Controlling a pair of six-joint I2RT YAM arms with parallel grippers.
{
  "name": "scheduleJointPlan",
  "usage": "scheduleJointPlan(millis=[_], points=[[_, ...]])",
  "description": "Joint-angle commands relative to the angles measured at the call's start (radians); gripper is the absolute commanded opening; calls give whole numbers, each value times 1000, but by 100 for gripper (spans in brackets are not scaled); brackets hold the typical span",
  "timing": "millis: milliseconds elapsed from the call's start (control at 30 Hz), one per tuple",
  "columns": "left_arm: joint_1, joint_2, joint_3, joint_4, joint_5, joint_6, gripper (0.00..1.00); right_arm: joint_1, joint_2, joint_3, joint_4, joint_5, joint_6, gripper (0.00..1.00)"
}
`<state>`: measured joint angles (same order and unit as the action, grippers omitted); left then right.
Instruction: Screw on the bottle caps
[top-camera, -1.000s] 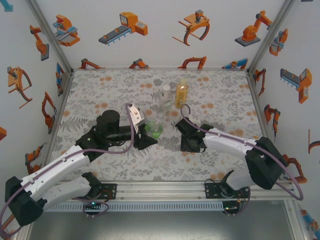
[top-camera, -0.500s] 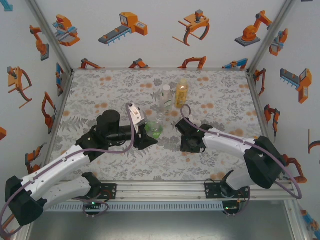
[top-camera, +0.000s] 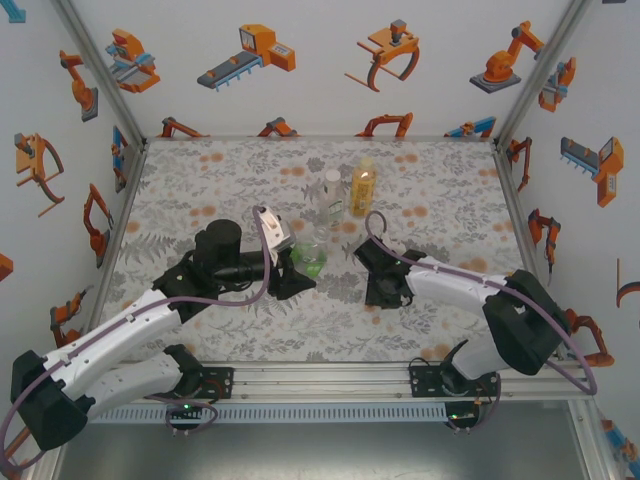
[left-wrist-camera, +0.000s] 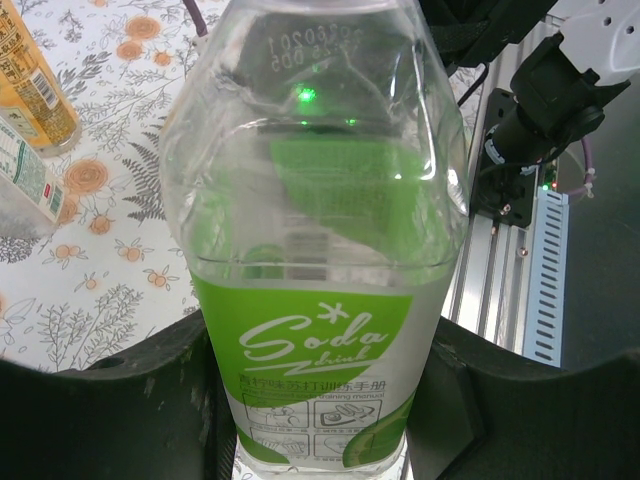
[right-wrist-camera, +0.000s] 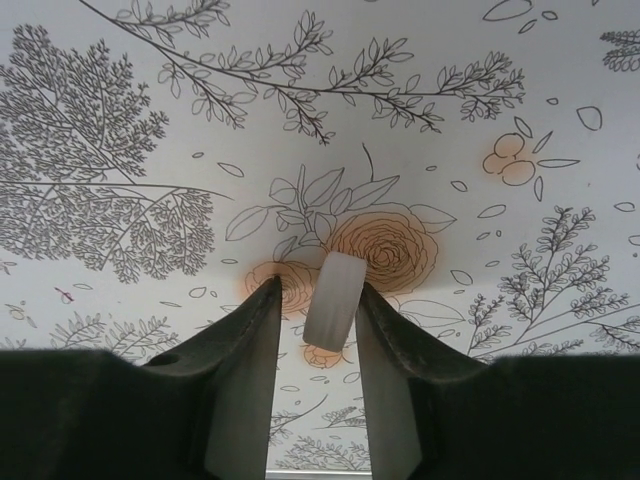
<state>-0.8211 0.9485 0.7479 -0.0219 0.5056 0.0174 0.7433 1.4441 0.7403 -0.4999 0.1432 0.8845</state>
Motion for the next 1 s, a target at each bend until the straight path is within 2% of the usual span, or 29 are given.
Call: scheduleJointPlan(millis=[0, 267, 600, 833, 967], points=[[0, 1, 15, 18, 13, -15, 12, -23, -5, -53, 37, -24, 25, 33], [-1, 5, 19, 13, 13, -16, 12, -73, -66, -130, 123, -80, 26, 27], [-3, 15, 32, 5, 10, -20, 12, -171, -160, -271, 358, -281, 50, 25], [-3, 28, 44, -1, 11, -18, 13, -226, -224, -332, 314, -297, 100, 25], [-5, 33, 47, 0, 11, -17, 13, -248, -272, -334, 208, -246, 105, 35]])
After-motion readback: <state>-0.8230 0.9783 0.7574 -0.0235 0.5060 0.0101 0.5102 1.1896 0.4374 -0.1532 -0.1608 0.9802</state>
